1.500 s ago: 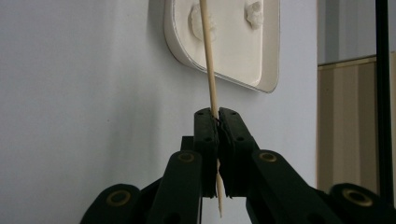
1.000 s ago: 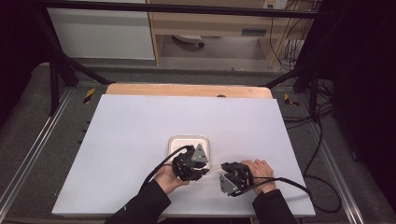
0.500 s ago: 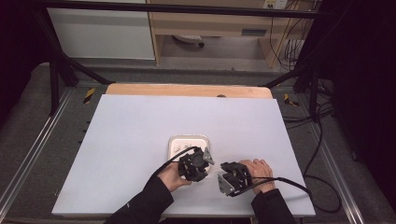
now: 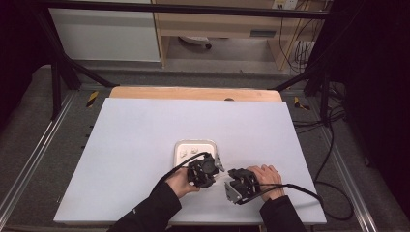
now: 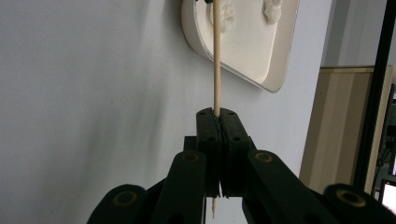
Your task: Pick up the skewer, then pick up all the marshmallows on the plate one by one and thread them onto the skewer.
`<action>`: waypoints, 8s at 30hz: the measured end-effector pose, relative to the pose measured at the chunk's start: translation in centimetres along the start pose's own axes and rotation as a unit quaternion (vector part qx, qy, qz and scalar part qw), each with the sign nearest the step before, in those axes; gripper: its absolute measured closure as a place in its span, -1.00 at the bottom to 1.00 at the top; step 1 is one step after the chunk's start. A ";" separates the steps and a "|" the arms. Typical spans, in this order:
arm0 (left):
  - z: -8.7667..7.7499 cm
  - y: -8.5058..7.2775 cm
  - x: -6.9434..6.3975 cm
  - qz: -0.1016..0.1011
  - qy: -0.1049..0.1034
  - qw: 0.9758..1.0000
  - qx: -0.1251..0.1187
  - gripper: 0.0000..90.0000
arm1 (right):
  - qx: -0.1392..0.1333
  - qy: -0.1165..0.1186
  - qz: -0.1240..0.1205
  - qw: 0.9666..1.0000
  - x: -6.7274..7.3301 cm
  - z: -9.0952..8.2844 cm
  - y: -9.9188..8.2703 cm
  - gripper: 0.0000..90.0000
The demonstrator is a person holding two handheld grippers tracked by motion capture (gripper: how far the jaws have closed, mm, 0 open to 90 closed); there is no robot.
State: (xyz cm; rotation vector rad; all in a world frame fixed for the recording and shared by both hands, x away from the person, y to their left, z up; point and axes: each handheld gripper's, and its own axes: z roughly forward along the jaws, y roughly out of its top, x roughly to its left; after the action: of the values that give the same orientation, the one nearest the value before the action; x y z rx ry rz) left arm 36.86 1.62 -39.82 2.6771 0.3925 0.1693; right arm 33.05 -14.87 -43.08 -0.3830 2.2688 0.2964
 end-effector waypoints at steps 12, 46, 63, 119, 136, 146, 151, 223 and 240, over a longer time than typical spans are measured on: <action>0.2 0.2 -0.2 0.005 0.010 1.000 0.012 0.96 | -0.003 0.002 -0.005 1.000 0.1 0.0 0.1 0.98; -3.1 -5.7 1.8 -0.090 0.035 0.992 -0.083 0.96 | -0.095 0.066 0.439 0.891 -2.6 -1.4 -4.5 -0.66; -5.1 -12.1 2.2 -0.162 0.072 0.970 -0.164 0.96 | -0.079 0.097 0.534 0.836 -1.5 -0.4 -5.3 -0.87; -5.5 -18.5 0.8 -0.219 0.108 0.938 -0.245 0.96 | -0.092 0.146 0.570 0.804 -3.9 7.1 1.7 -0.01; -5.4 -18.3 0.7 -0.217 0.106 0.939 -0.246 0.96 | -0.087 0.135 0.544 0.823 -3.4 7.2 2.3 0.52; -5.4 -18.2 0.5 -0.215 0.104 0.938 -0.250 0.96 | -0.099 0.145 0.569 0.803 -4.0 6.7 2.0 0.64; -5.4 -18.0 0.4 -0.214 0.101 0.938 -0.255 0.96 | -0.121 0.143 0.576 0.796 -4.8 5.6 1.7 0.66; -4.1 -15.9 -2.4 -0.166 0.083 0.937 -0.294 0.96 | -0.335 0.196 0.645 0.658 -8.3 1.0 0.6 0.81; -3.7 -15.8 -2.7 -0.171 0.092 0.936 -0.294 0.97 | -0.354 0.198 0.645 0.648 -7.6 1.3 1.5 0.82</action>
State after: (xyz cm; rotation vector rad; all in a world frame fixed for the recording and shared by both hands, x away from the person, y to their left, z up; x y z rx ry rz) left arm 29.77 15.95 -43.44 1.9751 0.7299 0.3690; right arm 38.19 -11.73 -38.06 1.0222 2.3206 2.0110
